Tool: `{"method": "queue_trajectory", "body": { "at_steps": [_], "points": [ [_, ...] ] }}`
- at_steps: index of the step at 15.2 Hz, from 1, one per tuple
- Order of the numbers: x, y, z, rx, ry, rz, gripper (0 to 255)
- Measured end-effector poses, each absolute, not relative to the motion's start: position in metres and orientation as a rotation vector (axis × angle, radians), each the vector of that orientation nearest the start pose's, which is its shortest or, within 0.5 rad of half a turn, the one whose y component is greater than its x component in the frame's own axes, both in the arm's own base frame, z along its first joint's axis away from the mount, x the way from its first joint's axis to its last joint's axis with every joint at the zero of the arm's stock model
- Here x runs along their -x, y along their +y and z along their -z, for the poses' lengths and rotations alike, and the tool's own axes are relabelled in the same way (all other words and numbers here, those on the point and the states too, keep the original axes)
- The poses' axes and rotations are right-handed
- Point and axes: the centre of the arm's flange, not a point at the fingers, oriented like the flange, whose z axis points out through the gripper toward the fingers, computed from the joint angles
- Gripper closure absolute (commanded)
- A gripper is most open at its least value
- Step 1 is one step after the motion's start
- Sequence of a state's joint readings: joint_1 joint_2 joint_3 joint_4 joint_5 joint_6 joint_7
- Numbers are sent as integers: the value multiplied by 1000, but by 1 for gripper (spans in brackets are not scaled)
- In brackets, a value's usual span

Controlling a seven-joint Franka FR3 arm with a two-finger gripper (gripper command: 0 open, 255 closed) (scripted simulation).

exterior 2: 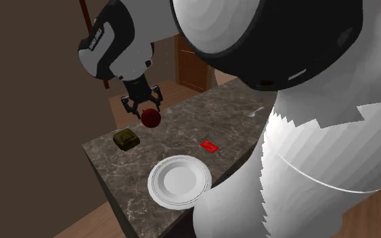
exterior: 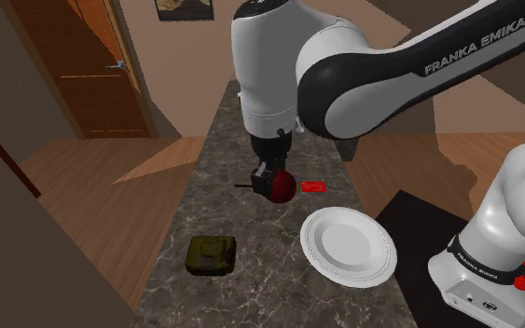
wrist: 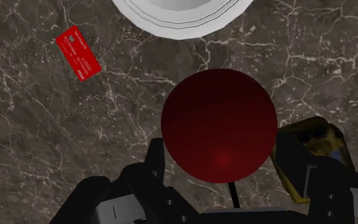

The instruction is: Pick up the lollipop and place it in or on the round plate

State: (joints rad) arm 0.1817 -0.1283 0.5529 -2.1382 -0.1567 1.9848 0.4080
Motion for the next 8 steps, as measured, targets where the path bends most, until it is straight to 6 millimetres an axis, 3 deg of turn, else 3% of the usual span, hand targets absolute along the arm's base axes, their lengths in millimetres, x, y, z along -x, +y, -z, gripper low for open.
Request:
{"method": "queue_trajectory", "body": {
  "at_steps": [8],
  "points": [
    [-304,271,-466,3279,-642,124,255]
  ]
}}
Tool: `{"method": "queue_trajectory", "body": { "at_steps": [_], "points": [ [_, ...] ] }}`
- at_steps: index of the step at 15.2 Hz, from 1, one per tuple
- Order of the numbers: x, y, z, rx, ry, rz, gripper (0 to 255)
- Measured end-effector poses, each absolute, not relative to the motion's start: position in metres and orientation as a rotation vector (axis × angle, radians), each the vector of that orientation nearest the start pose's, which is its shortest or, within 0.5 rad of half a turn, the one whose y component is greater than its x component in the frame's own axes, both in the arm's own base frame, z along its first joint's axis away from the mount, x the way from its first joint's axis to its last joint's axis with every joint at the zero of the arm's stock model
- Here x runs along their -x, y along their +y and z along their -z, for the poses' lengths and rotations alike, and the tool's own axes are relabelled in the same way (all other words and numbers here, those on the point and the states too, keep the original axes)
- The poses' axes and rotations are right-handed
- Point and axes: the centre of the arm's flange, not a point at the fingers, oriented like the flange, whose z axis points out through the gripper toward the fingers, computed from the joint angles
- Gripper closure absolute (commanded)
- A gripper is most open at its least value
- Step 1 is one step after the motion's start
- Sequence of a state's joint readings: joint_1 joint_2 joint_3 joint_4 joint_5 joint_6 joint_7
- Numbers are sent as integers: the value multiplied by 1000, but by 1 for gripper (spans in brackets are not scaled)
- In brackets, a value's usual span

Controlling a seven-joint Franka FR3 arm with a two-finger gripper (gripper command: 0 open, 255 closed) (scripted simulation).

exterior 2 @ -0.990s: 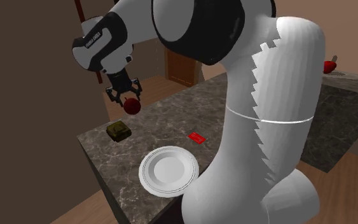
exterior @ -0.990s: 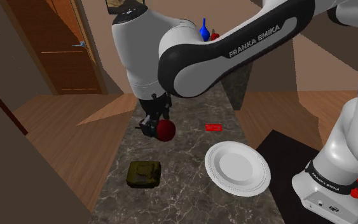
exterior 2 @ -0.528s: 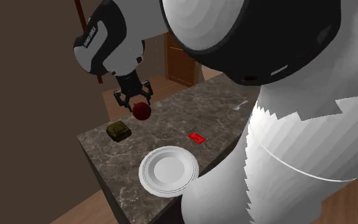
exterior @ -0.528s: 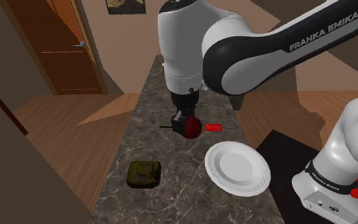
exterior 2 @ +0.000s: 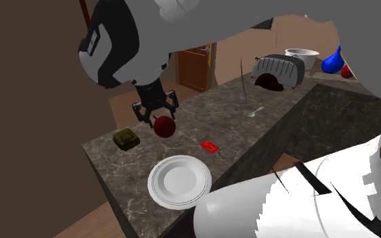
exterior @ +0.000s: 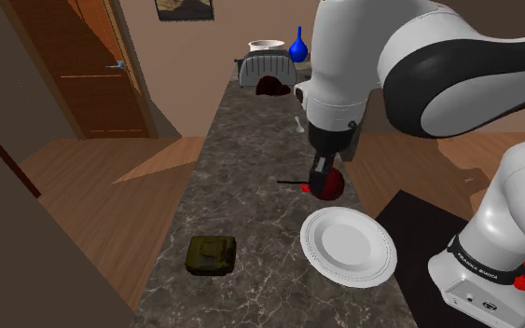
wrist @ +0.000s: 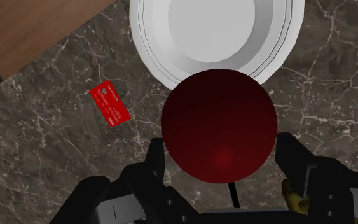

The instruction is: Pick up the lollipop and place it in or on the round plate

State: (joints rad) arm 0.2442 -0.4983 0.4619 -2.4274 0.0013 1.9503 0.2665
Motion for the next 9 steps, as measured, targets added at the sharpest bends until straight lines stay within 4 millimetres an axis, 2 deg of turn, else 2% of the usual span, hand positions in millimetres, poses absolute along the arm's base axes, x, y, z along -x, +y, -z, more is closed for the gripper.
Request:
{"method": "queue_trajectory", "body": {
  "at_steps": [4,6,9],
  "points": [
    [-267,231,-473,3278,-641,123,255],
    [-258,222,-473,3278,-642,124,255],
    [-255,220,-461,3277,-642,123,255]
  ]
}}
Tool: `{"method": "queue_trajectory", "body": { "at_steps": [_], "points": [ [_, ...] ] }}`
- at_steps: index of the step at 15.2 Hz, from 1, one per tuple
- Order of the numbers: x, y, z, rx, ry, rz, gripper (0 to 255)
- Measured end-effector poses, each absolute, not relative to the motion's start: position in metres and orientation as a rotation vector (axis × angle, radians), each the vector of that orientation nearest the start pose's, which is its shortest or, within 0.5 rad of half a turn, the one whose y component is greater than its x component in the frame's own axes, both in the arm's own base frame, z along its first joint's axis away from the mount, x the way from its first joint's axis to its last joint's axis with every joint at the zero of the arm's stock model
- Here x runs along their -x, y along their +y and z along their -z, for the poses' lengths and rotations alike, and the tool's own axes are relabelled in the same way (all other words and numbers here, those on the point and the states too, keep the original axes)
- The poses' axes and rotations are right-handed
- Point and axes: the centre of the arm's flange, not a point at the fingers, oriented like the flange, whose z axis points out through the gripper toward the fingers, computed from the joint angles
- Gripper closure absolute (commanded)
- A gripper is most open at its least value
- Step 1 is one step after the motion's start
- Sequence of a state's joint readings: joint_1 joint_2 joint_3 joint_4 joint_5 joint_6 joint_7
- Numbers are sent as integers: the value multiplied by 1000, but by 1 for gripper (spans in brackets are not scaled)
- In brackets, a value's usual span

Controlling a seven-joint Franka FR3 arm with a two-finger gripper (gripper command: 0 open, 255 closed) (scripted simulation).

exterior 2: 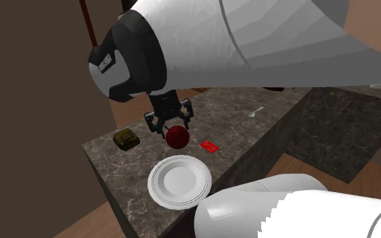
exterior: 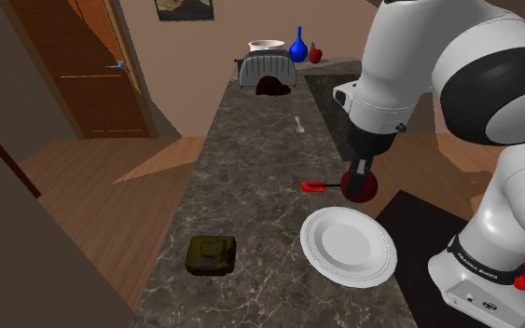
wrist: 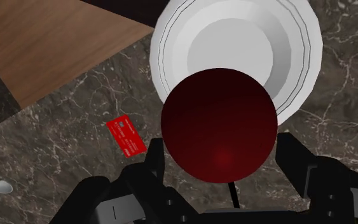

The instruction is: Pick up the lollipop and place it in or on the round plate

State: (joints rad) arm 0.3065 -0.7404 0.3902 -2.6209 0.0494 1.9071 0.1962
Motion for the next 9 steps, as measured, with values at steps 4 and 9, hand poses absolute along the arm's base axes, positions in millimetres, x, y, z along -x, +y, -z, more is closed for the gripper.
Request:
{"method": "queue_trajectory", "body": {
  "at_steps": [4,9],
  "points": [
    [-254,219,-440,3277,-642,123,255],
    [-255,220,-414,3277,-642,123,255]
  ]
}}
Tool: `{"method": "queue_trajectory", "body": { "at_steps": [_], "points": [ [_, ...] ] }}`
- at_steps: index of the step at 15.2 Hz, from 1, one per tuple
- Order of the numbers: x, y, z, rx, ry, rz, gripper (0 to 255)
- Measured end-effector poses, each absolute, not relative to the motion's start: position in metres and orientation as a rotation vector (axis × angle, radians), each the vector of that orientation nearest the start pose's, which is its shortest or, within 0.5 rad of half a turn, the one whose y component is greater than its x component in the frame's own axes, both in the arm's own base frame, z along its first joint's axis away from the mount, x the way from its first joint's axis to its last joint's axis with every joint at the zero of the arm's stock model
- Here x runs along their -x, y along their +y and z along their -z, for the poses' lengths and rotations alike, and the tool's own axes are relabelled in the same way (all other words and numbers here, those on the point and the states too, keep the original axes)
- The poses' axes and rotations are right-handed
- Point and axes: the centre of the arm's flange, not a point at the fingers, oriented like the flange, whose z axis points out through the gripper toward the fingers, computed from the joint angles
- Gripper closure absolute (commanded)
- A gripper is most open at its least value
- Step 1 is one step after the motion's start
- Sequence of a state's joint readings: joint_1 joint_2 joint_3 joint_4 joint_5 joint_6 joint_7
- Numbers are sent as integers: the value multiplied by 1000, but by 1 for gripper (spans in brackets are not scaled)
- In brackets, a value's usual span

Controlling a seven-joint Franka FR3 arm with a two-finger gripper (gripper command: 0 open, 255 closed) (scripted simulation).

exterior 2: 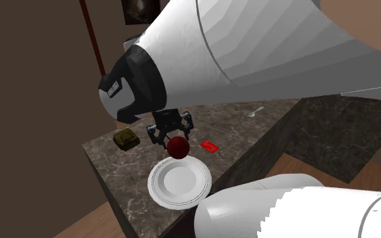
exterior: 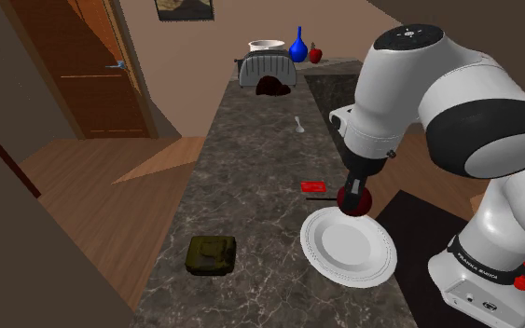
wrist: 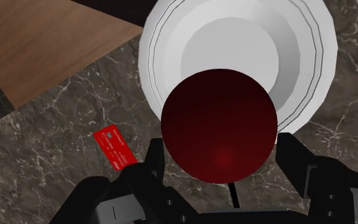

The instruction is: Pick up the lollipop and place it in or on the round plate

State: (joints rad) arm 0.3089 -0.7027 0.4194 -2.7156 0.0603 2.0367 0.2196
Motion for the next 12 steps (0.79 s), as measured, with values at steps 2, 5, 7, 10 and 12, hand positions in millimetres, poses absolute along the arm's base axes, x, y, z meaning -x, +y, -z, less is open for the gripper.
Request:
{"method": "queue_trajectory", "body": {
  "at_steps": [2,5,7,10,12],
  "points": [
    [-255,220,-403,3277,-642,123,255],
    [-254,220,-387,3277,-642,123,255],
    [-255,220,-377,3277,-642,123,255],
    [-255,219,-365,3277,-642,123,255],
    [-255,220,-364,3277,-642,123,255]
  ]
}}
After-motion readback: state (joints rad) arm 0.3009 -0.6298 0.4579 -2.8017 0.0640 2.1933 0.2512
